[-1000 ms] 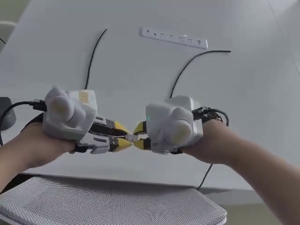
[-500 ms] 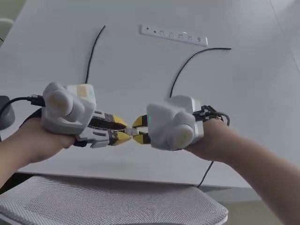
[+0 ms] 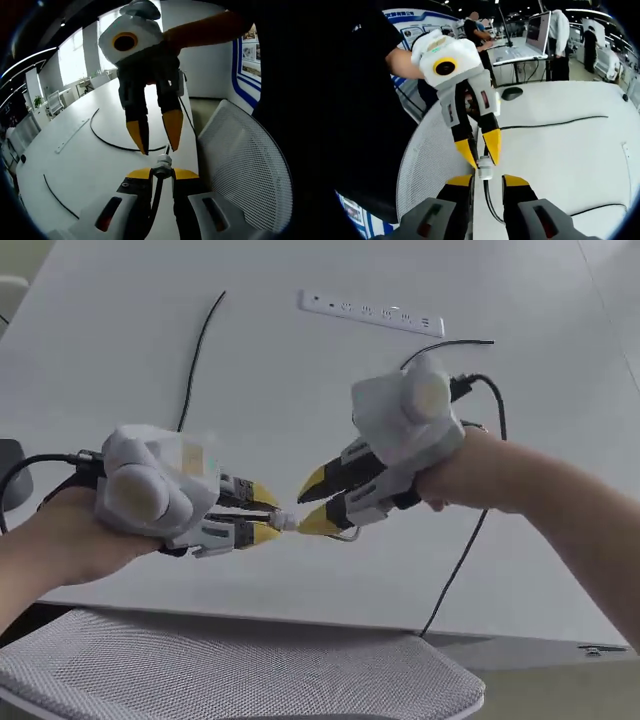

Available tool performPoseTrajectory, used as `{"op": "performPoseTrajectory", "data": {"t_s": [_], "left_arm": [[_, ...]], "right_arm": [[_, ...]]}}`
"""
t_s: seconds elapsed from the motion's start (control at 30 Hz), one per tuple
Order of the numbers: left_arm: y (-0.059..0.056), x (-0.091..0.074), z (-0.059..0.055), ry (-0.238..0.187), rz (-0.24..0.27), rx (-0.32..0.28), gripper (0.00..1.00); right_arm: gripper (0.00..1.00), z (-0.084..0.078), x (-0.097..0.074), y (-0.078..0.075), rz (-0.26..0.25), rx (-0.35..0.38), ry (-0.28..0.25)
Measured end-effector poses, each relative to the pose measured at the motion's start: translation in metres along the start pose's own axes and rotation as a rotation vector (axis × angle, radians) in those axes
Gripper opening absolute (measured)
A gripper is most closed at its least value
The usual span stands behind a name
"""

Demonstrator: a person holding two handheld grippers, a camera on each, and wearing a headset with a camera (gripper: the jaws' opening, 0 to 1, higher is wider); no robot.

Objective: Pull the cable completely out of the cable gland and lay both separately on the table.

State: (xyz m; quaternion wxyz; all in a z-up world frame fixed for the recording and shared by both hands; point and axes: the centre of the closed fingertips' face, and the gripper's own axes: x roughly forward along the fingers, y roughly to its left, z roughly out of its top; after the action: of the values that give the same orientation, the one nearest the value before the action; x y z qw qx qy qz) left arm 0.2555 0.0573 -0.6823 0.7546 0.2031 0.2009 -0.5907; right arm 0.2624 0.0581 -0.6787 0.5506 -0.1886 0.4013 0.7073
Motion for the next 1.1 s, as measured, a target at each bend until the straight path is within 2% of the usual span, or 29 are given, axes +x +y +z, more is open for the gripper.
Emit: {"op": "performPoseTrajectory", "data": {"t_s": [0.03, 0.1, 0.13, 0.17, 0.23, 0.27, 0.33, 0.37, 0.63, 0.73, 0.97, 1.1], "left_arm": [[0.0, 0.0, 0.0, 0.002, 0.001, 0.013, 0.15], [-0.002, 0.001, 0.0, 0.005, 0.0, 0.031, 0.15], [-0.002, 0.001, 0.0, 0.007, 0.0, 0.038, 0.15], [-0.001, 0.0, -0.001, 0.009, -0.001, 0.04, 0.15], [-0.002, 0.0, 0.0, 0.007, -0.002, 0.051, 0.15], [-0.002, -0.001, 0.0, 0.006, -0.001, 0.057, 0.15], [-0.003, -0.001, 0.002, 0.004, -0.002, 0.066, 0.15], [-0.003, -0.001, 0.002, 0.004, -0.003, 0.07, 0.15], [-0.002, -0.002, 0.002, 0.002, -0.005, 0.078, 0.15], [-0.001, -0.003, 0.001, 0.0, -0.005, 0.078, 0.15], [0.001, -0.004, 0.0, -0.002, -0.005, 0.058, 0.15], [0.0, -0.004, -0.001, -0.01, -0.009, 0.025, 0.15]], "right_arm": [[0.21, 0.0, 0.0, -0.005, 0.012, 0.004, -0.006], [0.21, 0.002, 0.0, -0.006, 0.064, 0.031, -0.013], [0.2, 0.005, 0.001, -0.003, 0.092, 0.046, -0.027], [0.21, 0.005, 0.001, 0.004, 0.153, 0.098, -0.02], [0.2, 0.006, 0.003, 0.007, 0.203, 0.108, -0.018], [0.2, 0.007, 0.005, 0.005, 0.209, 0.113, -0.019], [0.2, 0.007, 0.008, 0.011, 0.273, 0.154, -0.008], [0.2, 0.006, 0.009, 0.012, 0.286, 0.159, -0.002], [0.15, 0.004, 0.017, 0.019, 0.339, 0.184, 0.039], [0.09, 0.003, 0.017, 0.024, 0.358, 0.185, 0.061], [0.07, 0.007, 0.017, 0.023, 0.337, 0.169, 0.06], [0.06, 0.005, 0.018, 0.025, 0.295, 0.126, 0.07]]}}
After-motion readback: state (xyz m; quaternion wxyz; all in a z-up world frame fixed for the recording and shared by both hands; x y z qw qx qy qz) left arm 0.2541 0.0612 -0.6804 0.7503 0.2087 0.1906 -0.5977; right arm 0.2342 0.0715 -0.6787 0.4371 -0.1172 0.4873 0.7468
